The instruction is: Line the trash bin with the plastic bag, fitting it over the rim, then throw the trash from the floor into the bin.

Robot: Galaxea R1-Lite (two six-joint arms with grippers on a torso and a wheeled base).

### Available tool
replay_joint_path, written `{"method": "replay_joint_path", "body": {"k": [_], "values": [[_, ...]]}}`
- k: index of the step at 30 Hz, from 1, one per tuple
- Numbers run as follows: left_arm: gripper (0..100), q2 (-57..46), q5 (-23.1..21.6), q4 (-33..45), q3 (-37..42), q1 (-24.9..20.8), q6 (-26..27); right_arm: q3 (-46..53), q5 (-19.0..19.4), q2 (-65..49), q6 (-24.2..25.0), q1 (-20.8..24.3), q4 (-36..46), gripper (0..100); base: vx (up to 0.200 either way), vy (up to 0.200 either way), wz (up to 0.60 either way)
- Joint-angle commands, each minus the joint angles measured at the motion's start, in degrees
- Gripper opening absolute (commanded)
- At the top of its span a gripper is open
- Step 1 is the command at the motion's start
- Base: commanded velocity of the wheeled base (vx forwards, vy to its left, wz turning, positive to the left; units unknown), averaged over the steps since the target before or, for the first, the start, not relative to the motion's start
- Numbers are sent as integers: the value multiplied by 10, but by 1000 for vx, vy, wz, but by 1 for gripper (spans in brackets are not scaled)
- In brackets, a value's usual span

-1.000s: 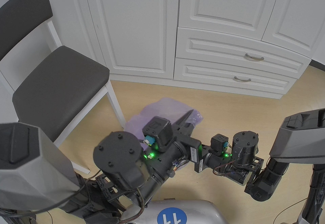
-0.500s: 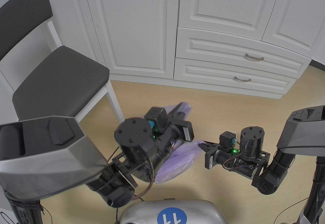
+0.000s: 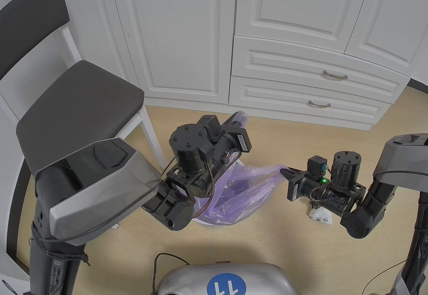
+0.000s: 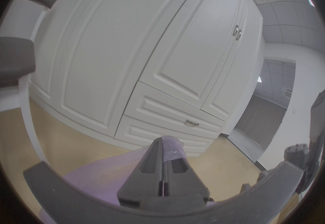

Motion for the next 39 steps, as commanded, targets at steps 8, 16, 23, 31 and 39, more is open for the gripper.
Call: {"method": "replay_joint_path", "body": {"k": [8, 16, 23, 31, 39], "values": [[0, 83, -18, 10, -52, 15, -9, 3, 8, 3, -7, 1, -7, 0, 0, 0, 0], [0, 84, -19, -42, -26, 51, -54, 14, 8, 14, -6, 35, -42, 0, 0, 0, 0], [0, 112, -19, -64, -27, 50, -62, 7, 7, 53, 0, 63, -88, 0, 0, 0, 0], [0, 188, -13, -53, -97, 45, -60, -48, -4, 109, 67, 94, -90, 0, 0, 0, 0], [0, 170, -10, -62, -100, 63, -62, -135, -61, 159, 141, 120, -90, 0, 0, 0, 0]]}}
